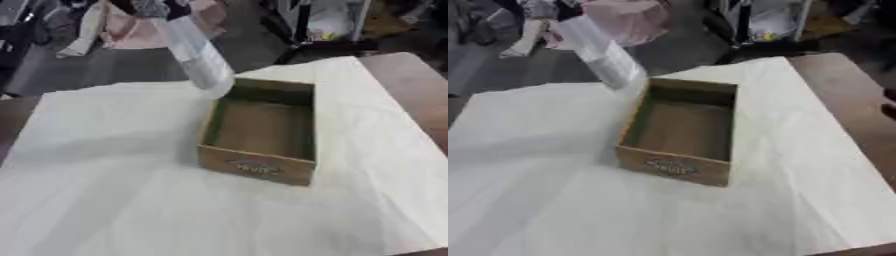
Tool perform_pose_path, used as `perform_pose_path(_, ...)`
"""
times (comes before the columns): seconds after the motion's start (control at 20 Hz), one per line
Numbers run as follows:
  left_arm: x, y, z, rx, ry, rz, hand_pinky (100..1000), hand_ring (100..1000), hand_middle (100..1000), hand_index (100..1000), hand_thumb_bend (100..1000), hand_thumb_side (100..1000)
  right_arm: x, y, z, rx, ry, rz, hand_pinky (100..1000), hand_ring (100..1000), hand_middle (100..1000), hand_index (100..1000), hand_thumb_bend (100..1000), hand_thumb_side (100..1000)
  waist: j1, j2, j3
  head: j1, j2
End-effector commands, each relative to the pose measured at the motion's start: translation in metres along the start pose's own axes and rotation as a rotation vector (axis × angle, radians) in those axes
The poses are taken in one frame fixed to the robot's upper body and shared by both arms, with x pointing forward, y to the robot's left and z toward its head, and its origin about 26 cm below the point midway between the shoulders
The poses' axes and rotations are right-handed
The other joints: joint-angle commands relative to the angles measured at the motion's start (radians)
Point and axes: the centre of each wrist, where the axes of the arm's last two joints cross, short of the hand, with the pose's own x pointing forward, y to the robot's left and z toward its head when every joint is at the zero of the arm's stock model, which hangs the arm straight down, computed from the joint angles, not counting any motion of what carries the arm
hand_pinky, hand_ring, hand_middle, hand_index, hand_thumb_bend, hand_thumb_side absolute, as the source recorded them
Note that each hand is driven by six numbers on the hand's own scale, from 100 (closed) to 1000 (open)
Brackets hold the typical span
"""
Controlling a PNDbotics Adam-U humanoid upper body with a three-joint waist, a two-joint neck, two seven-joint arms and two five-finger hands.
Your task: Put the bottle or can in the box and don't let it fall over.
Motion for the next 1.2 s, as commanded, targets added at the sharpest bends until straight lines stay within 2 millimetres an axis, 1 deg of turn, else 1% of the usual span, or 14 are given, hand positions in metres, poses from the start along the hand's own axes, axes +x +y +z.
perform_pose_path(0.05,0.013,0.013,-0.007,0.016,-0.069,-0.022,100,100,100,152,240,100,0.007,-0.003,-0.005,0.015,-0.012,0.019,963,935,988,945,162,554,-0.004,-0.008,-0.001,0.012,-0.001)
perform_pose_path(0.3,0.014,-0.002,-0.023,-0.008,-0.112,0.033,100,100,100,151,204,100,0.007,-0.001,-0.006,0.018,-0.012,0.014,964,936,988,945,160,556,-0.006,-0.003,-0.003,0.017,0.006)
perform_pose_path(0.55,0.007,-0.018,-0.032,-0.049,-0.109,0.056,100,100,100,152,195,100,0.006,0.001,-0.008,0.027,-0.013,0.007,964,936,989,945,159,558,-0.006,0.005,-0.007,0.016,0.002)
perform_pose_path(0.6,0.006,-0.02,-0.033,-0.056,-0.104,0.057,100,100,100,152,195,100,0.006,0.001,-0.009,0.029,-0.014,0.006,964,936,990,945,149,556,-0.005,0.008,-0.009,0.016,0.001)
perform_pose_path(0.85,-0.004,-0.03,-0.036,-0.064,-0.074,0.052,100,100,100,151,186,100,0.006,0.003,-0.011,0.036,-0.014,0.001,964,936,989,945,155,564,-0.003,0.019,-0.022,0.02,-0.009)
perform_pose_path(1.2,-0.014,-0.037,-0.037,-0.038,-0.044,0.036,100,100,100,151,184,100,0.006,0.005,-0.013,0.041,-0.019,-0.002,964,936,989,945,156,565,0.001,0.033,-0.036,0.025,-0.024)
